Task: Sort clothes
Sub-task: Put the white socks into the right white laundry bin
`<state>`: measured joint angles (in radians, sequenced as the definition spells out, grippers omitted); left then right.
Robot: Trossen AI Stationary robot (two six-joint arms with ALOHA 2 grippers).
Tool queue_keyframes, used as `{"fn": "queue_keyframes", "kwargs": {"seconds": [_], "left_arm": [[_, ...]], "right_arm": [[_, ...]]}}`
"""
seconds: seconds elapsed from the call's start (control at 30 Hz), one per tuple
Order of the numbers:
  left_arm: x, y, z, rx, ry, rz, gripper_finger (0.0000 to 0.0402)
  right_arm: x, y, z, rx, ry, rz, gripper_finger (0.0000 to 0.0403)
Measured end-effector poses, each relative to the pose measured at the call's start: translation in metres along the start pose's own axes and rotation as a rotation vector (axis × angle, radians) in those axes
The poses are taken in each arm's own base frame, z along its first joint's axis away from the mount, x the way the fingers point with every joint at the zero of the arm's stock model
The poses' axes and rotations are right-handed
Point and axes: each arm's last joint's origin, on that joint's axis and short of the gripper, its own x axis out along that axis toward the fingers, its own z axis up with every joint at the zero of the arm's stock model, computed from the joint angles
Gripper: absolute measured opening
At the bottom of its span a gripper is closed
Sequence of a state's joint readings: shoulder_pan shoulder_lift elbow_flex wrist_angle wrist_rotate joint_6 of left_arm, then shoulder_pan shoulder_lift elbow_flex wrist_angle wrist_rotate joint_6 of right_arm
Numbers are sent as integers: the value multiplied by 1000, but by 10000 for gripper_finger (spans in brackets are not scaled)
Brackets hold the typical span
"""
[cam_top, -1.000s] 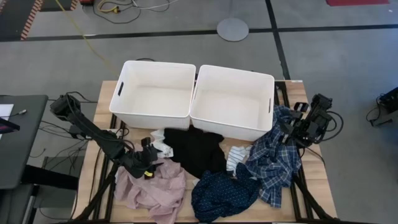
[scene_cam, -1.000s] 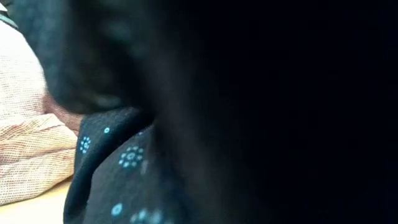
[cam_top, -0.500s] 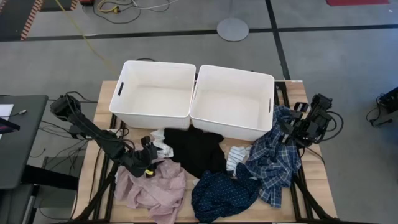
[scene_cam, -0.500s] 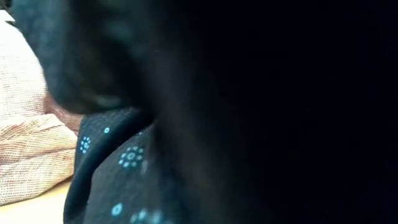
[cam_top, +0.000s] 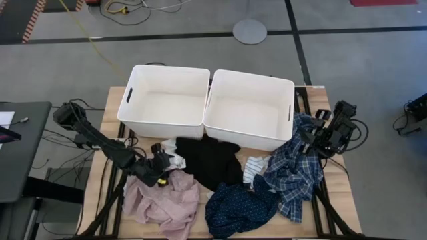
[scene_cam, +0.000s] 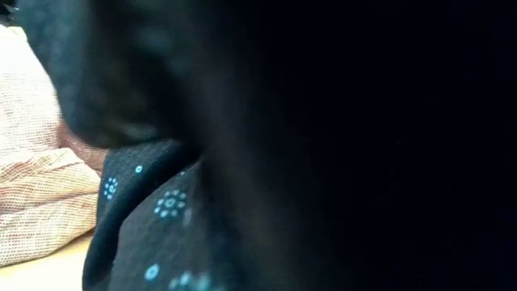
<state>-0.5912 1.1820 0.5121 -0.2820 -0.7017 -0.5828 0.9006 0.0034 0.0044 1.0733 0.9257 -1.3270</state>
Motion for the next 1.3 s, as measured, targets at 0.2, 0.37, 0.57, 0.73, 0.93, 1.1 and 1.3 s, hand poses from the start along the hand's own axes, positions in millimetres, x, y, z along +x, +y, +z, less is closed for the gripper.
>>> {"fn": "queue_keyframes", "kwargs": {"seconds": [0.2,0.37,0.57,0.73,0.93,1.1,1.3], "left_arm": [[2,4,-1,8,25,26,251],[2,5,-2,11,33,32,251],[2,5,-3,5,38,29,251],[2,5,-3,5,39,29,251],[2,5,-3,0,39,29,251],[2,5,-3,-2,38,29,251],[2,5,-3,-7,38,29,251]], "right_arm": [[0,0,0,0,0,0,154],[0,0,0,0,0,0,154],[0,0,0,0,0,0,154],[0,0,0,0,0,0,154],[0,0,0,0,0,0,154],[0,0,0,0,0,0,154],[0,0,0,0,0,0,154]]}}
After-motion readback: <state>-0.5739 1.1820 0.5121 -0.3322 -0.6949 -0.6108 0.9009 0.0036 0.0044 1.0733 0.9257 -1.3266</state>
